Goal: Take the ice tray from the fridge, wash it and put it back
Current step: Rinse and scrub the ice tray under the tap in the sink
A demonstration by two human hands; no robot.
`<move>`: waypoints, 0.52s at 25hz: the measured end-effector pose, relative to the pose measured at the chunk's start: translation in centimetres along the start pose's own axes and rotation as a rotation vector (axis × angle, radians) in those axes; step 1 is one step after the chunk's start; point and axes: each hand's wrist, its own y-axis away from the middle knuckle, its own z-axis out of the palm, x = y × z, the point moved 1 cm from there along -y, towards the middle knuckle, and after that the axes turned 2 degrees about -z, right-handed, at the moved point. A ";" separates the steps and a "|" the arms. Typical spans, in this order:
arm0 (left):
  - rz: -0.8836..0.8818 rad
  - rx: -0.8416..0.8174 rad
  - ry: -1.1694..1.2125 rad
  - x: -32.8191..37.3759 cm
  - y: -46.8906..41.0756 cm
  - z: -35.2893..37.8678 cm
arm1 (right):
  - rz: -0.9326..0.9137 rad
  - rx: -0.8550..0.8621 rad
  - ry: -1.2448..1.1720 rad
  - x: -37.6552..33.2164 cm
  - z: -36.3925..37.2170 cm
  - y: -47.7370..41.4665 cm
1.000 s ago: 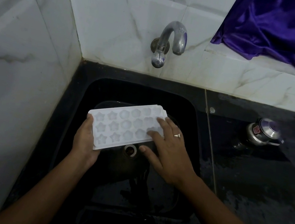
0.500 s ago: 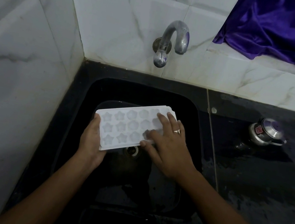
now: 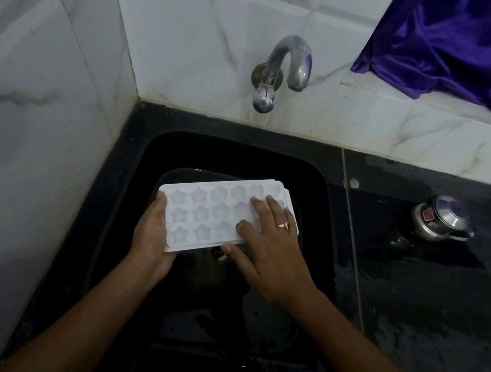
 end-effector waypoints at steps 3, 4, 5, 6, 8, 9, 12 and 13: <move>0.011 -0.004 0.004 0.4 -0.1 -0.6 | -0.036 0.001 0.058 1.4 -0.6 0.5; 0.007 -0.006 0.001 0.2 0.0 -0.4 | -0.006 0.010 0.034 1.3 -0.7 0.2; 0.000 -0.007 -0.004 0.1 0.2 -0.1 | 0.034 0.020 -0.004 0.9 -0.8 -0.1; -0.006 -0.007 -0.009 -0.1 0.4 0.2 | 0.062 0.025 -0.033 0.3 -0.6 -0.3; -0.009 -0.002 -0.011 -0.2 0.5 0.3 | 0.037 0.011 -0.013 0.0 -0.1 -0.1; -0.005 0.005 -0.004 -0.1 0.3 0.0 | -0.002 -0.003 0.023 0.4 0.0 0.3; -0.008 0.015 -0.001 0.1 0.3 -0.5 | -0.031 -0.001 0.066 1.7 -0.5 0.6; -0.013 0.012 -0.001 -0.1 0.4 -0.3 | 0.002 0.012 0.034 1.4 -0.5 0.3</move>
